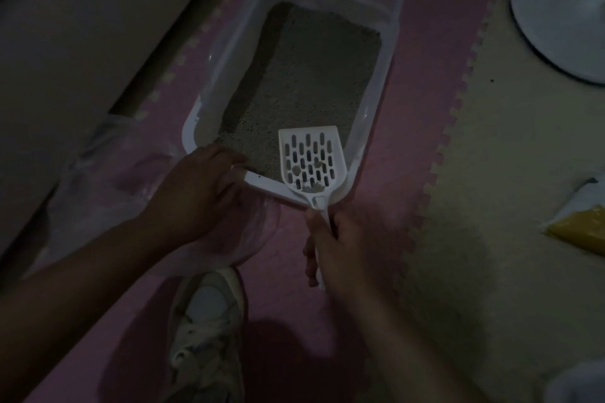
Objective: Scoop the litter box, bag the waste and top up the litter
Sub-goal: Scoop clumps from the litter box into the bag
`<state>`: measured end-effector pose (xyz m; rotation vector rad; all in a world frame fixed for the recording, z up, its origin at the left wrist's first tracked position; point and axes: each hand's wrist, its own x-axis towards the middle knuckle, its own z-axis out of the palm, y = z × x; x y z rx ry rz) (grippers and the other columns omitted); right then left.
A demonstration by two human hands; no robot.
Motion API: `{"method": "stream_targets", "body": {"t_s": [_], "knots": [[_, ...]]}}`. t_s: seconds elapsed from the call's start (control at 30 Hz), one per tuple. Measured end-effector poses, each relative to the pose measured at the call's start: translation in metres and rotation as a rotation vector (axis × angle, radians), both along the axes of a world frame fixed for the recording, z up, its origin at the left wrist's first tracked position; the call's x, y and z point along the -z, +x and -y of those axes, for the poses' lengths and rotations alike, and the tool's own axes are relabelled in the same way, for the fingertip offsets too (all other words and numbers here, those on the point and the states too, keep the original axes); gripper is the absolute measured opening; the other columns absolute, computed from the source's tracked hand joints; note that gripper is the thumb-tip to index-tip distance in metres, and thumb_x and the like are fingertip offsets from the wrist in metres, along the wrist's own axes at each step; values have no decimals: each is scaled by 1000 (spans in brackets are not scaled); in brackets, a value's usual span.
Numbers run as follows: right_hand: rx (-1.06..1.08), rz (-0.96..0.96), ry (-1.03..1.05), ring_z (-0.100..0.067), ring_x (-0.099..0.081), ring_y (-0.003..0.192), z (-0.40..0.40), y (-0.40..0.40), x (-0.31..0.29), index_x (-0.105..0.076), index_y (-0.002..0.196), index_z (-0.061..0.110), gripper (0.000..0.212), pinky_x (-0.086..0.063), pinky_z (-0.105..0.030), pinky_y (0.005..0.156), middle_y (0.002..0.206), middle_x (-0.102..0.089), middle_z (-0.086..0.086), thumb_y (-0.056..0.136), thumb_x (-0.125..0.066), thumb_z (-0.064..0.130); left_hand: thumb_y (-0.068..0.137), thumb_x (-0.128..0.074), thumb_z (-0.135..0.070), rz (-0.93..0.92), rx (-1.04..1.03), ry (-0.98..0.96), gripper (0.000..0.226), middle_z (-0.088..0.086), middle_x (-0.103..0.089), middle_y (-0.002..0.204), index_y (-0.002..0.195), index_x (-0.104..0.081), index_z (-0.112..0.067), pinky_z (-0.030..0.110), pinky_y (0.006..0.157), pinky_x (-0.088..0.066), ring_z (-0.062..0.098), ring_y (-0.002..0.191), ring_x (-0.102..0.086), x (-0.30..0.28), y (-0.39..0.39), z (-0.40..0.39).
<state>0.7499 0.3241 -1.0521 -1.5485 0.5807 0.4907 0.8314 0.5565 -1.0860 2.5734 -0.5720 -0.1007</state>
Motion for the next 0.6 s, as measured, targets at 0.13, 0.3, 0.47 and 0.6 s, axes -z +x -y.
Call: {"method": "stream_targets", "body": {"t_s": [0.13,0.3,0.47,0.6], "knots": [[-48,23,78,-21,-54,54,-4,-3,-4,-60,73,31,27,-48,-36,54,66,-60,-2,98,-57,41,88,-62,-25,56,-154,-36,37,10,-63,120,122,-62,-10,43,98,-45,28,114,-56,-5,-15,-14],[-184,108,166,-23,-49,54,-17,-7,-11,-60,83,26,19,-45,-36,52,68,-55,-7,102,-55,22,84,-64,-27,16,-228,54,30,8,-64,103,109,-64,-10,39,84,-44,27,98,-59,3,-37,-48],[-456,166,-40,-6,-62,60,-27,-20,-4,-59,91,43,13,-51,-27,59,69,-63,10,100,-56,34,75,-61,-41,-149,-236,138,43,7,-66,102,108,-64,-13,37,78,-47,28,95,-61,9,-60,-68],[-695,188,-352,12,-54,89,-29,-27,5,-48,121,51,20,-34,-10,74,102,-58,28,103,-44,47,75,-60,-44,-237,-211,138,50,7,-68,106,114,-66,-13,38,81,-51,28,96,-64,15,-71,-72]]}}
